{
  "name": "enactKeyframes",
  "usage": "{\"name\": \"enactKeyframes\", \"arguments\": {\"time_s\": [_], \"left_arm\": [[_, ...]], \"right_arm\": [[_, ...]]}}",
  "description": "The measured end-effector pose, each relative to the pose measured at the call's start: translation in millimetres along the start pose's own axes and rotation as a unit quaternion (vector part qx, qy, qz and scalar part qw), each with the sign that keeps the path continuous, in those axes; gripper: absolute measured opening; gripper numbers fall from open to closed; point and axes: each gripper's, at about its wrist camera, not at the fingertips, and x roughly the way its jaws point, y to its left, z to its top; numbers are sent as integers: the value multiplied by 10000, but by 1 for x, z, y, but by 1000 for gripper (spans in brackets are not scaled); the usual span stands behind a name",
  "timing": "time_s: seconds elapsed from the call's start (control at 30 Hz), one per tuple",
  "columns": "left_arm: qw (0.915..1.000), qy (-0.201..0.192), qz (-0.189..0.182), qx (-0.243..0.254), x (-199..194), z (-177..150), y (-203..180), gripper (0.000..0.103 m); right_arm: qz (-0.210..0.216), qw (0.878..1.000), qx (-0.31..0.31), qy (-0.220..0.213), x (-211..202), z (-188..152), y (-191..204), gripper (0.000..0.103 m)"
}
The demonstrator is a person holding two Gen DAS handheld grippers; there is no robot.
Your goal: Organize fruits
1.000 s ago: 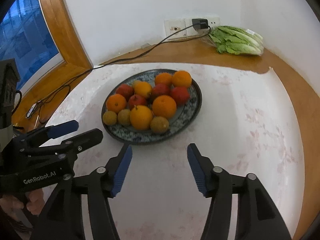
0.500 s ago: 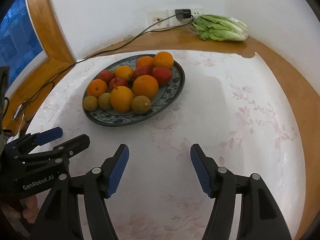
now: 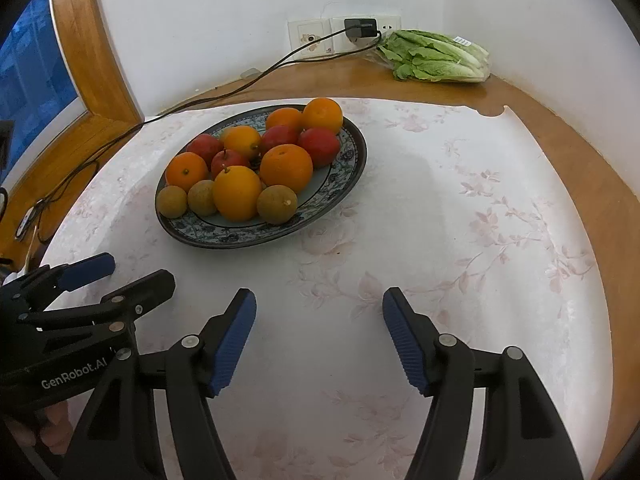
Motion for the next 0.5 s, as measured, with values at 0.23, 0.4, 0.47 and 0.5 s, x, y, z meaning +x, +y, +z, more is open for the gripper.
{"name": "enactKeyframes", "arguments": {"time_s": [0.23,0.4,0.47,0.5], "left_arm": [[10000,-20,39,53,1,0,1,81],[10000,-20,41,55,1,-1,1,81],[10000,-21,45,54,1,0,1,81],[10000,-20,43,54,1,-1,1,81]], "right_arm": [[-8,10000,-9,-5,0,0,0,68],[-11,10000,-13,-6,0,0,0,68],[-10,10000,-17,-5,0,0,0,68],[-10,10000,-15,-4,0,0,0,68]]}}
